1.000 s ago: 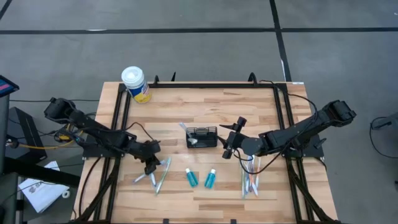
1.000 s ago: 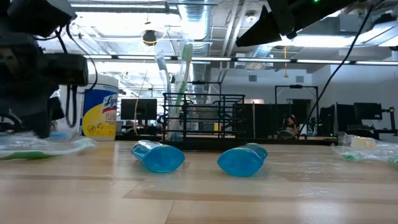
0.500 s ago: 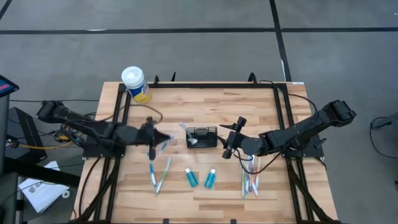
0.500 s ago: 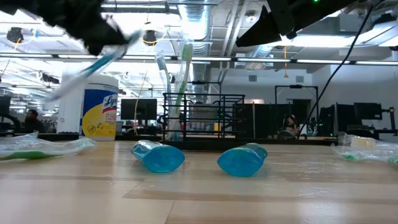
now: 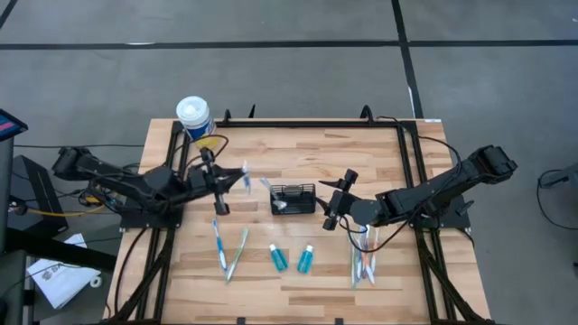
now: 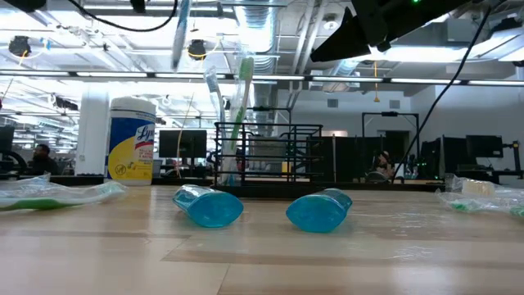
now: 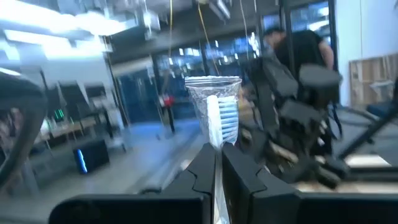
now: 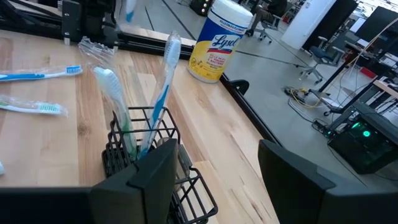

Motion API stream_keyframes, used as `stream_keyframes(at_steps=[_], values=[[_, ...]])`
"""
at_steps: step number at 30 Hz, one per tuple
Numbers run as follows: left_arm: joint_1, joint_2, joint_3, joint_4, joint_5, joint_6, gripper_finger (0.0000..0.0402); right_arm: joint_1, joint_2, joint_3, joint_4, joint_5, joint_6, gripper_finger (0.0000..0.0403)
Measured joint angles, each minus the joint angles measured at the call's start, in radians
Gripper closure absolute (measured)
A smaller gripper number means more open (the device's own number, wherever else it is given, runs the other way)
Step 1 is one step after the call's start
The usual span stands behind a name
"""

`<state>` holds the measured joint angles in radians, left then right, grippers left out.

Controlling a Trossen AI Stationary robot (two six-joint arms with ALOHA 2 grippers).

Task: Pick & Place toothbrushing station
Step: Put the blue toothbrush into the mesh

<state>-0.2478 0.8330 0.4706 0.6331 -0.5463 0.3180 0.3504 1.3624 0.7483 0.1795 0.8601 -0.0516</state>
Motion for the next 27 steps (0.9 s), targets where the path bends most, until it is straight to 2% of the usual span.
stream_keyframes(at_steps=[2,8,14,17,27], values=[[0.014,0.023,0.0,0.045,0.036,0.045,0.0397,0.0,0.0,0.0,0.0,-0.003,0.0,0.0188],[0.077,0.143,0.0,0.175,0.155,-0.008,0.0397,0.0,0.0,0.0,0.0,-0.016,0.0,0.0188],[0.121,0.296,0.0,0.366,0.24,0.004,0.0397,0.0,0.0,0.0,0.0,-0.021,0.0,0.0188],[0.131,0.348,0.0,0.427,0.256,-0.009,0.0397,0.001,0.0,0.0,0.0,-0.021,0.0,0.0188],[0.138,0.481,-0.033,0.482,0.236,-0.059,0.0396,0.001,0.0,0.0,-0.021,-0.022,0.01,0.0188]])
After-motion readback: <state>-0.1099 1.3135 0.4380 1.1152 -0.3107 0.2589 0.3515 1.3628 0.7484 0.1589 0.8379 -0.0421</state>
